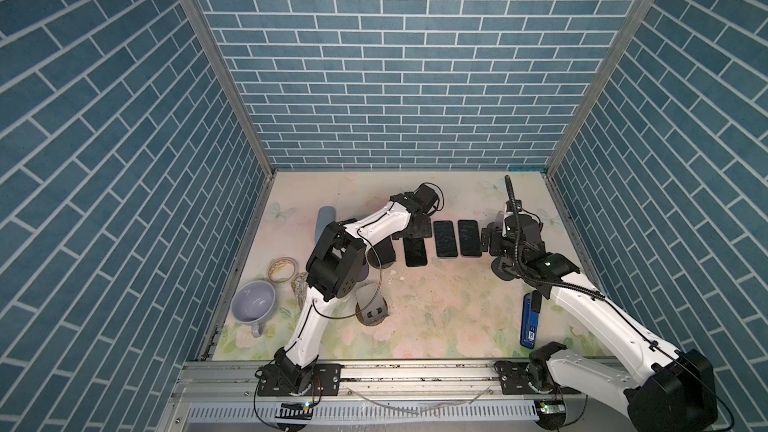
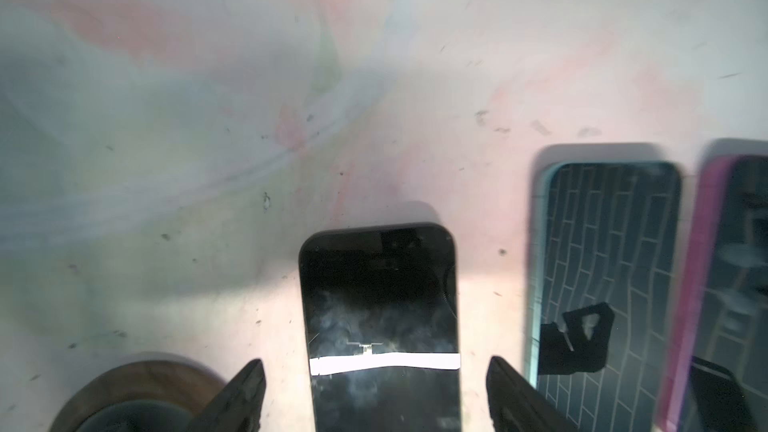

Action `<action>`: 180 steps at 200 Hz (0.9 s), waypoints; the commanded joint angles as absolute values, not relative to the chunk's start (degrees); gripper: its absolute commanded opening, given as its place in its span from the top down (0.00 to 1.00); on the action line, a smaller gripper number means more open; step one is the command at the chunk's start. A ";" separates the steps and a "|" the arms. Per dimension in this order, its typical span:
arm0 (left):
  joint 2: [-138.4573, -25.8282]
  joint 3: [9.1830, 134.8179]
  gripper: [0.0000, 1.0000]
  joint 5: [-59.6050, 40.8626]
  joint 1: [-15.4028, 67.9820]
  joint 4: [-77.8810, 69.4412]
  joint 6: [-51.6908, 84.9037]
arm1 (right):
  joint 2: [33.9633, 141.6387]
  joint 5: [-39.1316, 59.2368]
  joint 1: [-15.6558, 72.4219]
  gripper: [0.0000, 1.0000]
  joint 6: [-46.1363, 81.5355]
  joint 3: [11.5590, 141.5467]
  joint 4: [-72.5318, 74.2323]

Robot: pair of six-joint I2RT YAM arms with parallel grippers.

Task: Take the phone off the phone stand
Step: 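Lay the black phone flat beside the teal-edged phone and open the left gripper, then raise the left gripper and move it back toward the phones on stands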

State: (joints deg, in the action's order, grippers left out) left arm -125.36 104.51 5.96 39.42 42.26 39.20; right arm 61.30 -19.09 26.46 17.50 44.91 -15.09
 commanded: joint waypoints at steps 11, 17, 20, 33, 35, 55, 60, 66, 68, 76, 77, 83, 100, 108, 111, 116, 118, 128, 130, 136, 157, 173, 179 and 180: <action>-119.97 101.51 0.16 6.78 40.12 39.29 36.38 | 62.26 -18.02 26.28 0.02 16.91 44.91 -16.52; -119.39 101.02 0.16 6.87 40.29 38.73 35.94 | 62.31 -17.88 26.26 0.02 17.01 45.07 -16.74; -118.97 100.80 0.16 6.90 40.38 38.44 35.68 | 62.31 -17.85 26.28 0.02 17.00 45.15 -16.85; -117.02 99.35 0.15 7.56 40.99 36.81 34.38 | 62.40 -17.75 26.27 0.02 17.20 45.35 -17.44; -116.64 99.08 0.15 7.78 41.07 36.58 34.19 | 62.47 -17.75 26.25 0.02 17.22 45.35 -17.50; -112.91 96.06 0.15 9.62 42.15 33.58 31.69 | 62.57 -17.49 26.23 0.02 17.70 45.48 -18.32; -111.88 95.14 0.15 10.27 42.26 32.81 31.19 | 62.58 -17.20 26.28 0.01 17.82 45.48 -18.53; -110.68 93.93 0.15 10.76 42.47 31.79 30.71 | 62.66 -16.86 26.24 0.02 17.84 45.48 -18.82; -110.24 93.53 0.15 10.91 42.46 31.50 30.57 | 62.67 -16.61 26.27 0.02 17.84 45.52 -18.85; -108.41 91.65 0.15 11.34 42.45 30.07 30.16 | 62.58 -15.76 26.27 0.01 17.86 45.31 -18.64; -108.13 91.39 0.15 11.38 42.45 29.84 30.11 | 62.53 -15.66 26.27 0.01 17.85 45.29 -18.64; -106.64 89.82 0.15 11.79 42.45 28.61 29.78 | 62.36 -14.95 26.27 0.01 17.93 45.06 -18.22; -102.26 85.00 0.15 12.64 42.47 25.08 28.92 | 62.11 -12.54 26.37 0.02 17.93 44.41 -16.91; -100.02 82.80 0.15 12.86 42.46 23.47 28.60 | 62.21 -11.42 26.37 0.02 18.06 44.40 -16.43; -99.47 82.00 0.14 12.88 42.46 22.86 28.45 | 62.29 -11.03 26.37 0.02 18.17 44.46 -16.31; -97.93 80.73 0.14 12.82 42.46 21.98 28.04 | 62.44 -10.39 26.45 0.02 18.27 44.46 -16.13; -97.39 80.36 0.14 12.83 42.45 21.73 27.93 | 62.54 -10.18 26.45 0.02 18.39 44.40 -16.09; -95.07 78.55 0.13 13.22 42.45 21.21 27.28 | 63.03 -9.15 26.54 0.02 18.76 44.70 -15.82; -94.63 78.22 0.13 13.24 42.45 21.23 27.17 | 63.15 -8.97 26.54 0.02 18.86 44.77 -15.86; -93.29 77.50 0.13 13.36 42.45 21.35 26.85 | 63.55 -8.40 26.71 0.02 19.03 44.97 -15.90; -88.61 74.53 0.12 14.83 42.52 22.73 26.37 | 64.96 -6.31 27.78 0.02 19.24 46.58 -16.39; -84.58 71.49 0.11 16.51 42.46 23.20 26.43 | 65.96 -5.21 28.96 0.02 19.70 47.90 -17.07; -83.12 70.04 0.10 17.11 42.39 23.14 26.50 | 66.30 -4.82 29.45 0.02 20.08 48.30 -17.21; -82.82 69.82 0.10 17.25 42.38 23.13 26.52 | 66.37 -4.65 29.53 0.02 20.15 48.36 -17.22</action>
